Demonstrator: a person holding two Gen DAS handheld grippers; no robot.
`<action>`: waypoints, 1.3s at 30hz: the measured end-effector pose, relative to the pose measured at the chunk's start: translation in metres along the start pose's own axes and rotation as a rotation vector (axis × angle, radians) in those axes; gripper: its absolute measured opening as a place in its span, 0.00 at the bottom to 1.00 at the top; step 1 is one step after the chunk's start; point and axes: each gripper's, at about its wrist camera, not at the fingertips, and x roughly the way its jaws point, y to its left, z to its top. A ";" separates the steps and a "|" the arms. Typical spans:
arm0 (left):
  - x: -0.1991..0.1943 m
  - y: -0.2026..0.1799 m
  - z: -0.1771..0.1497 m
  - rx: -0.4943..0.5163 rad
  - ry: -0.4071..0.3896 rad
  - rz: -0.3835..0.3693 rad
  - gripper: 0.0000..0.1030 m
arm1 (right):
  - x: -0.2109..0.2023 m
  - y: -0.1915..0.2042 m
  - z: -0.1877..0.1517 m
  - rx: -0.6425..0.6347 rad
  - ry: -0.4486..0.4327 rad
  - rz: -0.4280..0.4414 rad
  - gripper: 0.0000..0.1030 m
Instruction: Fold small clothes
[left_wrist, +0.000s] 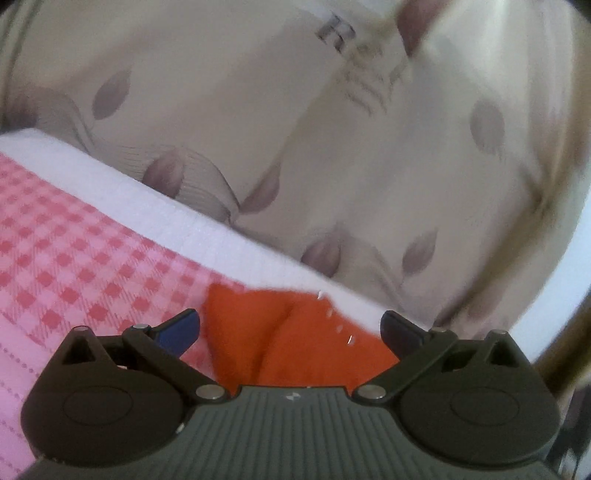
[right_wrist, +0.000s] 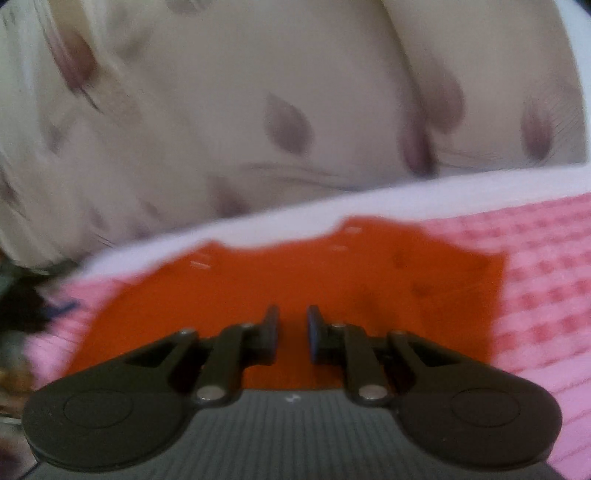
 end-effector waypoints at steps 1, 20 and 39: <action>0.001 0.000 -0.003 0.029 0.017 0.001 0.97 | 0.002 -0.001 0.001 0.006 -0.017 -0.011 0.15; 0.058 -0.017 -0.017 0.226 0.107 0.242 0.88 | -0.001 0.010 -0.016 -0.021 -0.088 -0.010 0.68; 0.060 -0.019 -0.019 0.224 0.126 0.301 0.95 | -0.001 0.016 -0.018 -0.047 -0.093 -0.014 0.74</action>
